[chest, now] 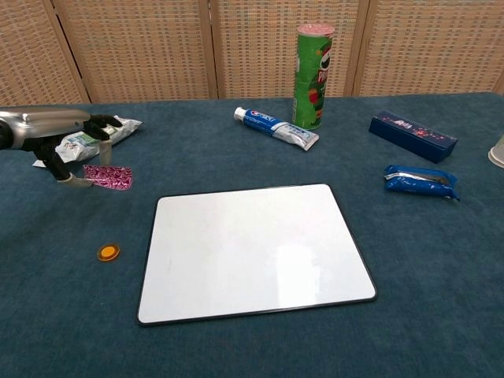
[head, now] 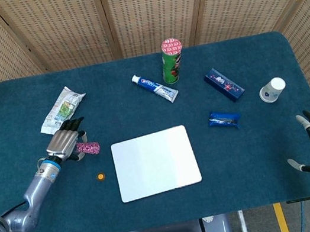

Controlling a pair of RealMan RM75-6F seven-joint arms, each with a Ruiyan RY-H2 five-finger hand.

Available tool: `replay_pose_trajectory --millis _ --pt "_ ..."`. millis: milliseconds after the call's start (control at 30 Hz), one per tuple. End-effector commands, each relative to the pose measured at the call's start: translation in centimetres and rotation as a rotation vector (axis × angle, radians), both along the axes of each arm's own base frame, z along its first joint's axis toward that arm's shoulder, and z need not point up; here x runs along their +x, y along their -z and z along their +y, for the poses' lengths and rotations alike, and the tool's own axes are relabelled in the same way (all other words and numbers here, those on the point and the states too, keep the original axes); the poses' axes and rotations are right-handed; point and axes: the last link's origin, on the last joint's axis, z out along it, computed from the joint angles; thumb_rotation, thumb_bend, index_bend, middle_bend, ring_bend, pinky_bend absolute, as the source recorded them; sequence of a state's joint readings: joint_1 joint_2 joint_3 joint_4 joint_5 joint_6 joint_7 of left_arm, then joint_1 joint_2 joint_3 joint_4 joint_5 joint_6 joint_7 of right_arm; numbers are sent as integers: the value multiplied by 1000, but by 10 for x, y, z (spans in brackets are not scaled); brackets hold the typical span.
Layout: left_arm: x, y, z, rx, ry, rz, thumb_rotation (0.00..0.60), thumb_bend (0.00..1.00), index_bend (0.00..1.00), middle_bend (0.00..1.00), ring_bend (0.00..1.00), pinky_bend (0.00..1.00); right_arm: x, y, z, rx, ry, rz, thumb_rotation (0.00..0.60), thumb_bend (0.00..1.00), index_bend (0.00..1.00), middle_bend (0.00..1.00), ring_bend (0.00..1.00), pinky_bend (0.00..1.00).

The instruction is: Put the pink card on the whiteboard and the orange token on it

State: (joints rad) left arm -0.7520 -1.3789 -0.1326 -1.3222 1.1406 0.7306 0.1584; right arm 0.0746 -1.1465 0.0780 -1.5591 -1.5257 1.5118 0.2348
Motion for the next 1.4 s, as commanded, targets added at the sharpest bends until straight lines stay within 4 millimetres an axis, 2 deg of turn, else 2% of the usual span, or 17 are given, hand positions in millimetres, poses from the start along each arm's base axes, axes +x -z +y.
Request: replay_pose_trajectory --millis 33,333,500,600,667,700,800,833,867,933,1067,1200,1400 --pt "21 2 -4 -14 44 -18 600 283 474 0 0 0 0 0 0 0 0 0 600 49 0 0 0 0" --pt "82 37 -23 -91 147 -49 600 271 474 0 0 0 -1 0 -1 6 1 -5 600 48 0 0 0 0" --pt "104 59 -33 -127 177 -60 600 258 464 0 0 0 -2 -1 -1 8 1 -8 600 48 0 0 0 0" --pt "112 71 -39 -158 181 -70 600 212 303 0 0 0 -2 -1 -1 8 2 -8 600 48 0 0 0 0" --pt "115 78 -42 -176 189 -65 600 147 88 0 0 0 -2 -1 -2 7 2 -9 600 47 0 0 0 0" --pt "115 80 -43 -180 193 -60 600 122 20 0 0 0 -2 -1 -2 7 2 -8 600 48 0 0 0 0" --pt "116 82 -46 -181 197 -56 600 105 0 0 0 0 -2 -1 -2 9 3 -8 600 47 0 0 0 0" --pt "111 92 -53 -202 186 -55 600 104 0 0 0 0 -2 -1 -2 9 4 -7 600 47 0 0 0 0" --pt "115 81 -46 -137 199 -77 600 105 0 0 0 0 -2 -1 -2 9 3 -7 600 48 0 0 0 0" --pt "111 73 -49 -140 208 -71 600 107 0 0 0 0 -2 -1 -2 9 3 -7 600 49 0 0 0 0" --pt "90 58 -50 -113 206 -48 600 119 8 0 0 0 -2 -1 -2 10 3 -6 600 49 0 0 0 0" --pt "59 44 -57 -115 187 -30 600 158 117 0 0 0 -1 0 -2 11 2 -5 600 51 0 0 0 0" --pt "18 35 -74 -145 152 -17 600 255 299 0 0 0 0 0 -1 8 1 -4 600 53 0 0 0 0"
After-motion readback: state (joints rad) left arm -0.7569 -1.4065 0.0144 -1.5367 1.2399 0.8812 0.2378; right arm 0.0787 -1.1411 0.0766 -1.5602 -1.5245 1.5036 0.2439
